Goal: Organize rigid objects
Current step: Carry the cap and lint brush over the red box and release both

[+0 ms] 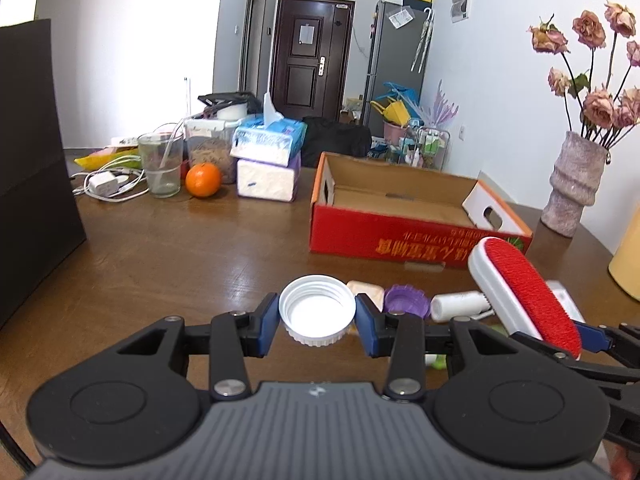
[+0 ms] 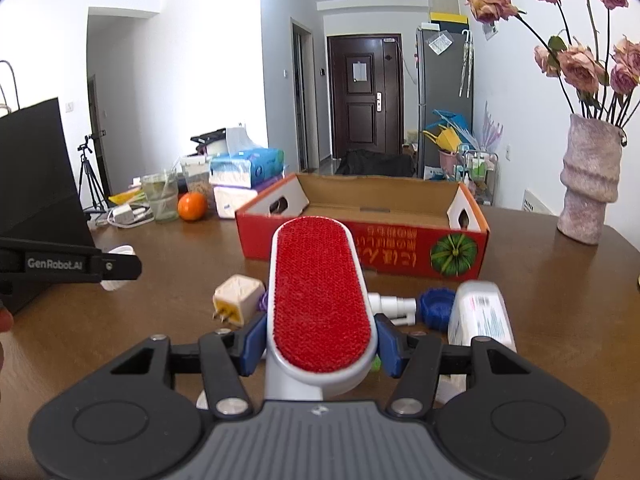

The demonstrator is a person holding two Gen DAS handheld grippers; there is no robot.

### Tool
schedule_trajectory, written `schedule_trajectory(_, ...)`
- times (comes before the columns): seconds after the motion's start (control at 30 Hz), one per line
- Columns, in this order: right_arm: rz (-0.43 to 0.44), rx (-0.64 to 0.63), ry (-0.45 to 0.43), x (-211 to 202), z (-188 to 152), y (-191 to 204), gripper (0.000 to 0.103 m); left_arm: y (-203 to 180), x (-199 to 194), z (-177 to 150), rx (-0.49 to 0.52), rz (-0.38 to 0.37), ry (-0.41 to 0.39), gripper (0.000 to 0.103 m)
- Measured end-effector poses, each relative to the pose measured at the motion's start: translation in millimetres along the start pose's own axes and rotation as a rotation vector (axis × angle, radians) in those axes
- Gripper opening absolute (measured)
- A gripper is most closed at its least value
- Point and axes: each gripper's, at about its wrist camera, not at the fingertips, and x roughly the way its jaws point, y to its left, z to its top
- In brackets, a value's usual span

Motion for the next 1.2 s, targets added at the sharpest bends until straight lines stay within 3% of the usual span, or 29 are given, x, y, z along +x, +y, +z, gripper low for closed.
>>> schedule_trajectory(0.57, -0.005, 0.015, -0.047, 45.9, 58.4, -19.9, 0.056, -33.1, 40.7, 57.2, -0.019, 0.000, -0.061, 0.042)
schedule_trajectory(1.2, -0.022, 0.056, -0.039, 95.9, 90.7, -40.2, 0.056, -33.1, 98.2, 86.2, -0.045, 0.053, -0.042, 0.042)
